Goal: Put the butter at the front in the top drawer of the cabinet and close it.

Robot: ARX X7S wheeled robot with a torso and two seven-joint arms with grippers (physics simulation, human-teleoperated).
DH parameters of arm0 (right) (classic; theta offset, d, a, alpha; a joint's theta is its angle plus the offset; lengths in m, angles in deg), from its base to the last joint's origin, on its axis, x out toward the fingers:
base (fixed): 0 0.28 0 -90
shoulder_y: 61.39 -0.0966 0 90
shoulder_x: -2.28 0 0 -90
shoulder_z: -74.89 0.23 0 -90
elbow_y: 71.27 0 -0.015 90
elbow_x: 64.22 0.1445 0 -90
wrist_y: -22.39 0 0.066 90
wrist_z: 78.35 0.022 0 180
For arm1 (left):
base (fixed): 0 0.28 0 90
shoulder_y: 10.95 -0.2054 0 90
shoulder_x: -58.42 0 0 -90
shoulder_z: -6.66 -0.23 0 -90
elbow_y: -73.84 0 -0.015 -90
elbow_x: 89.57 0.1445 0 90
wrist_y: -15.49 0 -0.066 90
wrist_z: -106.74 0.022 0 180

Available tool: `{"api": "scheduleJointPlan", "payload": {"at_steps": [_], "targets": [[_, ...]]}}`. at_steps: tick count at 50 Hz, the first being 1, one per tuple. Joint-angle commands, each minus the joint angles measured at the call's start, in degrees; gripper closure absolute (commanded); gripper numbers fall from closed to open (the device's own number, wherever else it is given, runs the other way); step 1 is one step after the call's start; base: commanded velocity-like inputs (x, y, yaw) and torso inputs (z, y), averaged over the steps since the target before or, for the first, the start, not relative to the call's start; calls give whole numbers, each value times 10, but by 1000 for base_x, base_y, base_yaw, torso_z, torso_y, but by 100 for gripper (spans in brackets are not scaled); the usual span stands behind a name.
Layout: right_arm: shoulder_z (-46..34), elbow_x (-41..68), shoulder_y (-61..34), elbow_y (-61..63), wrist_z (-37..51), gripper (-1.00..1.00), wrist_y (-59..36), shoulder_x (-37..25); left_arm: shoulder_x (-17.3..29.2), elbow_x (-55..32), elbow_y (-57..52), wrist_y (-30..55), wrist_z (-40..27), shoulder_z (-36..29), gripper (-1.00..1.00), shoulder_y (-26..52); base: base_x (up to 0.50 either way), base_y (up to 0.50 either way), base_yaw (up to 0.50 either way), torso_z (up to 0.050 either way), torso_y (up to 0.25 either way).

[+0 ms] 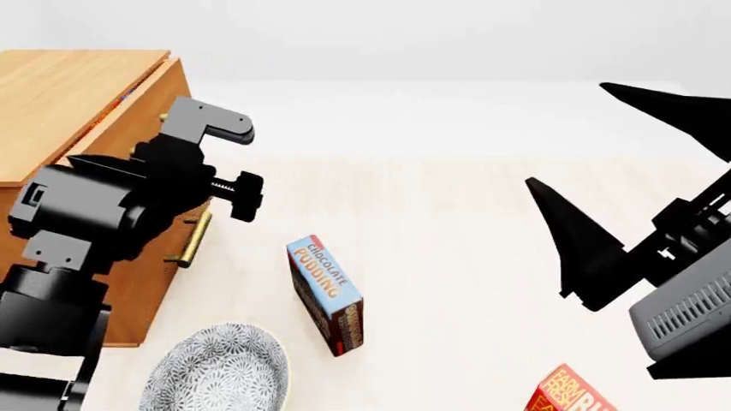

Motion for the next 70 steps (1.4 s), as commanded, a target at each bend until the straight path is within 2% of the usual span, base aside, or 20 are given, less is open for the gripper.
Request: {"api": "scheduleJointPlan", "payload": {"at_steps": [1, 6, 9, 21, 32, 42, 52, 60, 70], "targets": [[4, 8, 2, 0, 3, -100, 11, -13, 25, 11, 3, -3, -13, 14, -100, 3, 0, 0, 0, 0, 0], [5, 11, 2, 2, 3, -100, 12, -18, 35, 9, 0, 0, -15, 21, -100, 2, 0, 0, 0, 0, 0], [6, 0, -3, 0, -10, -100, -5, 6, 41, 8, -4, 2, -17, 25, -100, 0, 0, 0, 0, 0, 0], [7, -7, -5, 0, -18, -100, -16, 21, 59, 10, -4, 3, -20, 30, -100, -6, 0, 0, 0, 0, 0], [8, -6, 0, 2, -12, -100, -13, 16, 79, 2, -39, 19, -26, 40, -100, -22, 0, 0, 0, 0, 0], [6, 7, 10, 9, 11, -100, -20, 10, 111, -71, -222, 85, -28, 98, -100, -90, 0, 0, 0, 0, 0], [6, 44, 14, 22, 37, -100, -70, 36, 134, -152, -403, 145, -40, 176, -100, -164, 0, 0, 0, 0, 0], [16, 121, 10, 31, 57, -100, -117, 63, 154, -205, -522, 170, -47, 235, -100, -224, 0, 0, 0, 0, 0], [27, 249, 16, 38, 73, -100, -157, 68, 184, -260, -650, 156, -42, 317, -100, -322, 0, 0, 0, 0, 0]]}}
